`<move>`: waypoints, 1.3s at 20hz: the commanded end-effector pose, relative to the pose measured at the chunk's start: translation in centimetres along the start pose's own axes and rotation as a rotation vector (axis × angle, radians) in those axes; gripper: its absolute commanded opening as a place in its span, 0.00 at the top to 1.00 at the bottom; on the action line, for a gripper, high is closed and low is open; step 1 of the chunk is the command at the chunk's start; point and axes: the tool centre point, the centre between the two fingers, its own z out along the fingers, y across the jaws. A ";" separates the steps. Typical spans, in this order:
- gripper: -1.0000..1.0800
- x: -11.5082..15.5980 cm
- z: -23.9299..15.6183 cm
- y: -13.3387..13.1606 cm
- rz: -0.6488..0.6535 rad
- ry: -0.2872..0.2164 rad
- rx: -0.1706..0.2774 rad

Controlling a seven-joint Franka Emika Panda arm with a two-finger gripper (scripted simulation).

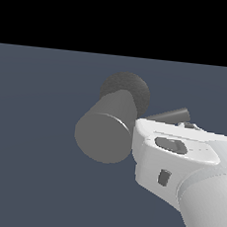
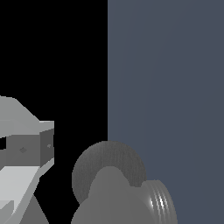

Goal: Turn on the faucet by rotating a designated handle.

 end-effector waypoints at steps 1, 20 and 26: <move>1.00 -0.1 0.0 0.2 0.000 0.001 -0.002; 1.00 -5.8 -0.2 4.6 0.002 -0.037 -0.021; 1.00 -7.4 -0.3 5.8 0.003 -0.049 -0.027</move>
